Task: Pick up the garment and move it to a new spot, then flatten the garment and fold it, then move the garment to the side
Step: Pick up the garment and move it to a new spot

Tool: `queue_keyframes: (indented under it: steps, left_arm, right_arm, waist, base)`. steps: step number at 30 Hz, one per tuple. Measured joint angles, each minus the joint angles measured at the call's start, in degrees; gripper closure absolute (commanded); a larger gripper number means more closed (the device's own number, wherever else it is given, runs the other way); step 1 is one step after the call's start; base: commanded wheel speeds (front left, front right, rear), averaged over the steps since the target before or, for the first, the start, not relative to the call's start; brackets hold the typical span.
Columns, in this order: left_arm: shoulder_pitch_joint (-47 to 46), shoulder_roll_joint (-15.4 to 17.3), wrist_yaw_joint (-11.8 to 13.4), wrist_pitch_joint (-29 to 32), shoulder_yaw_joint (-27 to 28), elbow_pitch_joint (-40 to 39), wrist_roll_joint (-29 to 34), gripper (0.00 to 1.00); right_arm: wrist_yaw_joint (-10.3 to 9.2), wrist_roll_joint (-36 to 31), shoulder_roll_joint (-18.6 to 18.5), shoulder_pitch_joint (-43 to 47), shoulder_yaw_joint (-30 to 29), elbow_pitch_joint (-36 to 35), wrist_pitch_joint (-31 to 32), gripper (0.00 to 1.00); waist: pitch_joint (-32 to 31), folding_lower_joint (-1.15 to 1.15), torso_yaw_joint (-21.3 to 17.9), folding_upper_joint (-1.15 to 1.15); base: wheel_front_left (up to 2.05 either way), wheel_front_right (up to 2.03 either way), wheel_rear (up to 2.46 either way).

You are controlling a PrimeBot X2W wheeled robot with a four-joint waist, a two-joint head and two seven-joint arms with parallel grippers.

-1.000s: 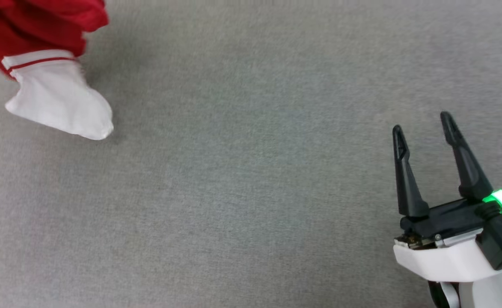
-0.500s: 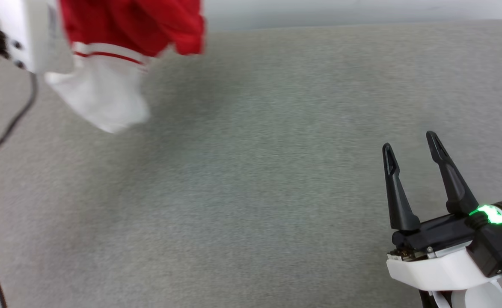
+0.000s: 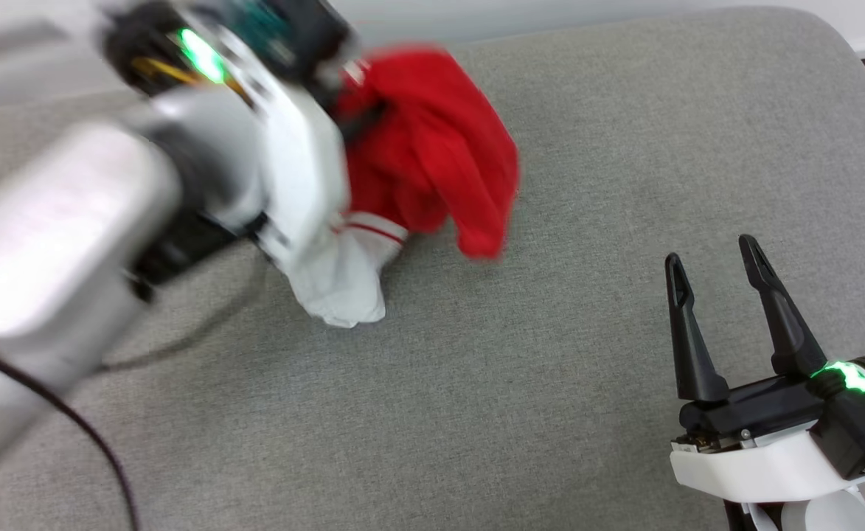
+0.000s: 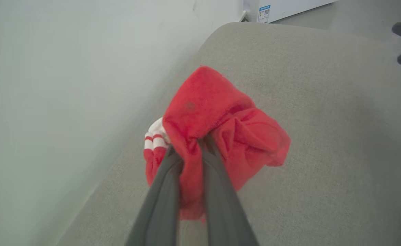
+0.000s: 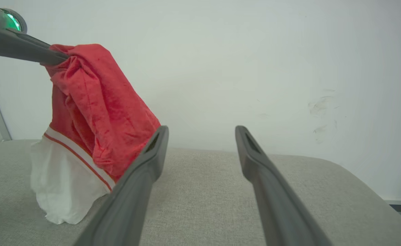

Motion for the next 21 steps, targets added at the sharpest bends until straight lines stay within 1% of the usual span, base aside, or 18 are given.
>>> queue_keyframes:
  steps: [3, 8, 13, 17, 21]
  left_arm:
    - [3.21, -3.70, 0.00, -2.07, -3.30, 0.92, 0.03, 1.00]
    - [10.23, -9.53, 0.00, -5.73, -8.87, 4.92, -0.55, 1.00]
    - [16.35, -14.43, 0.00, -7.20, -14.99, 9.77, 0.68, 1.00]
    - [20.93, -17.62, 0.00, -6.39, -16.62, 12.24, 1.69, 1.00]
    - [23.43, -19.20, 0.02, -5.94, -16.73, 14.08, 3.02, 1.00]
  right_arm:
    - [0.00, 0.14, 0.00, -0.07, -0.53, 0.09, 0.01, 0.00]
    - [0.00, 0.53, 0.00, -0.36, -2.16, 0.52, 0.01, 0.00]
    - [0.00, 0.54, 0.00, -0.42, -3.11, 0.82, 0.00, 0.00]
    - [0.00, 0.48, 0.00, -0.49, -3.46, 1.00, 0.01, 0.00]
    - [0.00, 0.48, 0.00, -0.55, -3.37, 1.32, 0.00, 0.00]
  waist:
    - [0.56, 0.00, -0.29, 0.00]
    - [1.30, 0.00, -0.62, 0.00]
    - [1.75, 0.00, -0.51, 0.00]
    - [2.10, 0.00, -0.19, 0.00]
    - [2.20, 0.00, 0.28, 0.00]
  base:
    - [0.00, 0.00, 0.00]
    - [0.00, 0.00, 0.00]
    - [0.00, 0.00, 0.00]
    - [0.00, 0.00, 0.00]
    - [0.00, 0.00, 0.00]
